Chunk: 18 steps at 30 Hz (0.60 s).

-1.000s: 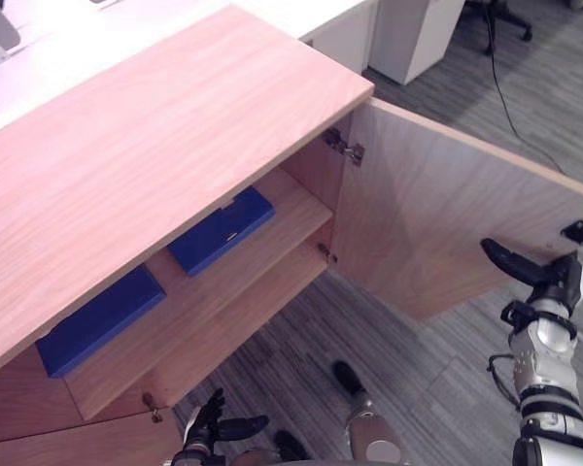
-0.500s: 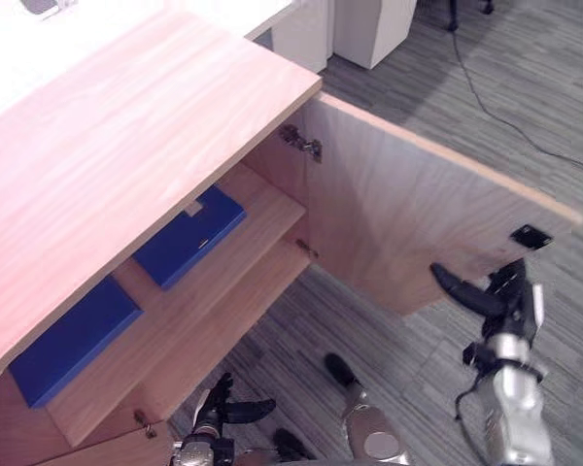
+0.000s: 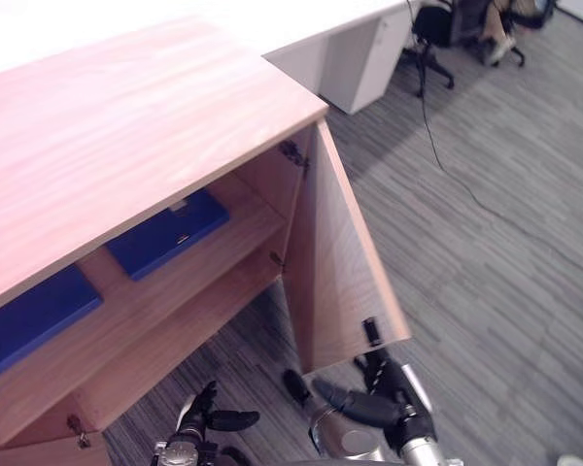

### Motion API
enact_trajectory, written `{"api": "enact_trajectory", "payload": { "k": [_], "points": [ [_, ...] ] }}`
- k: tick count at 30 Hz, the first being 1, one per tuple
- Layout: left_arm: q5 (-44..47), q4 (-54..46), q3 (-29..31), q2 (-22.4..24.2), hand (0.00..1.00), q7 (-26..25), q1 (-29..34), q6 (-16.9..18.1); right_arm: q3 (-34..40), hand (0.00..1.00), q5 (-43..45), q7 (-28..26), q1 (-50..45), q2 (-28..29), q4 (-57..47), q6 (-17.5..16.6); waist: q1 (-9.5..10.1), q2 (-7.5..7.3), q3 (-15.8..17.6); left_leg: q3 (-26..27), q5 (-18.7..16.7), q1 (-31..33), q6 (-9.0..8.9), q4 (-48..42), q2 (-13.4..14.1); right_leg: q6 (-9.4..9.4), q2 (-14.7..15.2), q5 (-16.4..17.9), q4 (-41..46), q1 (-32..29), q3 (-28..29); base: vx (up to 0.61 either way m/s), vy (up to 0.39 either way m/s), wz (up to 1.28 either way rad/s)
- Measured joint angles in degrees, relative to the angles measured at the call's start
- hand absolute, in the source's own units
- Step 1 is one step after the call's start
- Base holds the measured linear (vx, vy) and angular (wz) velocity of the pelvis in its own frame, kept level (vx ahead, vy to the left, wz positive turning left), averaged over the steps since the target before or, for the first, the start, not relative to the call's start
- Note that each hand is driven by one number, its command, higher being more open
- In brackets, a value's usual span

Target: Walk over to the cabinet, pick up the folder, carry it to the office cabinet, place the folder inside the office cabinet, then close the office cabinet door

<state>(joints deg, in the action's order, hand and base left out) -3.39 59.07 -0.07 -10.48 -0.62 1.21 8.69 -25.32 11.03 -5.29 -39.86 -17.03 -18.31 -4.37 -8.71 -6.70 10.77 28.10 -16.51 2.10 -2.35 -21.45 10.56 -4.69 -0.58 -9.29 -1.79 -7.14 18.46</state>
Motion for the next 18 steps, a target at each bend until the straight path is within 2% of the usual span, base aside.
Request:
{"api": "enact_trajectory", "payload": {
  "k": [3, 6, 7, 9, 12, 13, 16, 18],
  "points": [
    [0.1, -0.3, -0.4, 0.1, 1.0, -0.6, -0.3, 0.0, -2.6, 1.0, -1.4, -1.9, 9.7, 0.6, -0.3, 0.2, 2.15, -0.17, -0.5, -7.3, 1.0, 3.4, 0.36, -0.6, -1.4, 0.74, 1.7, 2.1, 1.2, 0.0, -6.7, -0.05, -0.013, 1.19],
    [1.7, -0.4, 0.3, 0.2, 1.0, -1.2, 0.1, -0.8, -0.4, 1.0, -3.0, -1.0, 19.3, 3.6, 0.7, -0.1, 4.67, -0.14, -0.6, -13.2, 2.3, 6.7, 0.92, -0.6, -2.9, 0.86, 3.2, 2.9, 1.3, 0.0, -12.4, -0.02, 0.008, 1.07],
    [1.7, -0.7, 0.5, 0.3, 1.0, -1.5, 0.1, -0.8, 0.6, 1.0, -3.7, -0.7, 21.0, 4.4, 1.9, -0.1, 4.99, -0.13, -0.6, -14.2, 2.6, 7.2, 1.09, -0.5, -3.2, 0.89, 3.5, 3.0, 1.3, 0.0, -13.4, 0.02, 0.019, 0.94],
    [1.7, -1.2, 1.5, 0.2, 1.0, -1.9, 0.2, -0.8, 4.8, 1.0, -7.9, 1.8, 27.8, 7.0, 8.6, -1.0, 6.32, -0.03, -0.7, -17.4, 3.8, 8.1, 2.07, -0.1, -4.2, 0.45, 4.3, 3.5, 1.6, 0.7, -16.7, 0.04, 0.025, 0.76],
    [1.8, -1.4, 2.6, 0.3, 1.0, -2.0, 0.4, -0.9, 9.4, 1.0, -10.1, 4.5, 35.2, 8.6, 15.9, -1.6, 6.89, 0.21, -0.8, -19.9, 5.0, 8.3, 2.41, 1.4, -5.7, 0.19, 5.4, 4.0, 1.5, 1.4, -19.3, 0.03, 0.021, 0.58],
    [1.8, -2.1, 2.6, 0.3, 1.0, -2.0, 0.4, -0.9, 12.6, 1.0, -11.2, 7.1, 39.6, 9.0, 20.5, -1.6, 8.01, 0.67, -0.8, -20.7, 5.5, 8.5, 2.64, 1.9, -6.2, 0.17, 5.7, 4.0, 1.5, 1.4, -20.2, 0.01, 0.016, 0.34],
    [2.8, -3.2, 3.0, 0.4, 1.0, -2.1, 1.7, -0.8, 18.9, 1.0, -13.0, 12.0, 41.5, 8.5, 25.8, -1.2, 8.74, 1.45, -1.0, -22.3, 6.8, 8.8, 2.78, 3.4, -7.4, -0.13, 6.4, 4.2, 1.5, 1.4, -21.9, -0.01, 0.01, 0.32],
    [3.6, -3.4, 3.0, 0.5, 1.0, -2.1, 1.9, -0.9, 20.1, 1.0, -13.2, 13.4, 41.7, 7.8, 27.3, -1.1, 8.82, 1.88, -0.9, -23.5, 7.7, 9.1, 2.87, 4.4, -8.1, -0.32, 6.9, 4.4, 1.5, 1.4, -23.0, -0.05, -0.006, 0.44]
  ]
}}
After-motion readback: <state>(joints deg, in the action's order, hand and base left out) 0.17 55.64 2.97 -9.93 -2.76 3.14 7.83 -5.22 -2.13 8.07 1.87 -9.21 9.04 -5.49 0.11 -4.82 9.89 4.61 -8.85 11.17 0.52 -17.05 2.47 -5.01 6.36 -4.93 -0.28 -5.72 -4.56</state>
